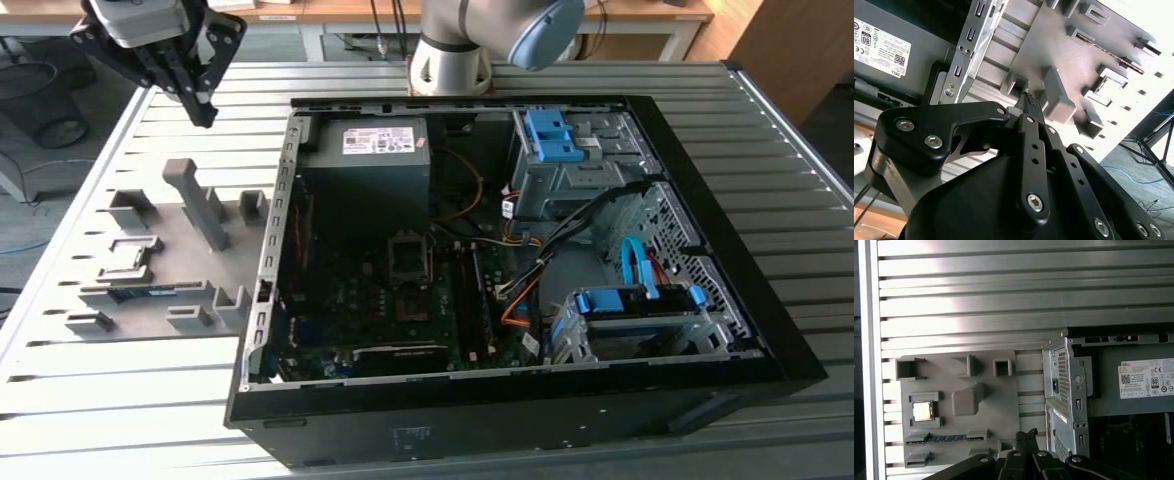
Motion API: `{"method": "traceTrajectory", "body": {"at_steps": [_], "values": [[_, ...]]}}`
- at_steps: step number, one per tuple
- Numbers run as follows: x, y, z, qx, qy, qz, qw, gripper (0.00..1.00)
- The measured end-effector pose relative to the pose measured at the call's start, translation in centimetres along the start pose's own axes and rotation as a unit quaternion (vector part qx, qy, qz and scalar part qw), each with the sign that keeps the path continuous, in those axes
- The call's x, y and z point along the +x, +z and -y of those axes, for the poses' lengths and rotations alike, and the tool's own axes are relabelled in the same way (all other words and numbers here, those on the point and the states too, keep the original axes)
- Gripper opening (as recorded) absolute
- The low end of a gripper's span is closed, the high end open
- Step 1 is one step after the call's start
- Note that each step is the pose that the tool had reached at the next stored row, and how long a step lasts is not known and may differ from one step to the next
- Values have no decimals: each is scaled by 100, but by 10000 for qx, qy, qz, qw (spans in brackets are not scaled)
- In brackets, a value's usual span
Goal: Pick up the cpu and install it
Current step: 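Reach for the cpu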
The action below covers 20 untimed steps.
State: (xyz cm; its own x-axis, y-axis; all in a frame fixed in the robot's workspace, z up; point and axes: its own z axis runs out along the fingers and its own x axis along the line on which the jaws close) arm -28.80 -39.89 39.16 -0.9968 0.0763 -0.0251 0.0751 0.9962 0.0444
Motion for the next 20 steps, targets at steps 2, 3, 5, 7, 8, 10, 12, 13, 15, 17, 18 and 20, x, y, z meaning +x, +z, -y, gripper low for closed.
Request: {"method": "traceTrajectory", "body": {"at_steps": [2,3,5,7,8,10,12,13,15,17,18,20], "values": [[25,0,2,0,0,0,10000,10],[37,1,3,0,0,0,10000,10],[63,1,5,0,0,0,10000,10],[87,1,7,0,0,0,10000,10],[98,1,7,0,0,0,10000,10],[116,1,9,0,0,0,10000,10],[136,1,11,0,0,0,10000,10],[145,1,11,0,0,0,10000,10],[163,2,13,0,0,0,10000,10],[182,2,14,0,0,0,10000,10],[191,2,15,0,0,0,10000,10],[208,3,16,0,0,0,10000,10]]}}
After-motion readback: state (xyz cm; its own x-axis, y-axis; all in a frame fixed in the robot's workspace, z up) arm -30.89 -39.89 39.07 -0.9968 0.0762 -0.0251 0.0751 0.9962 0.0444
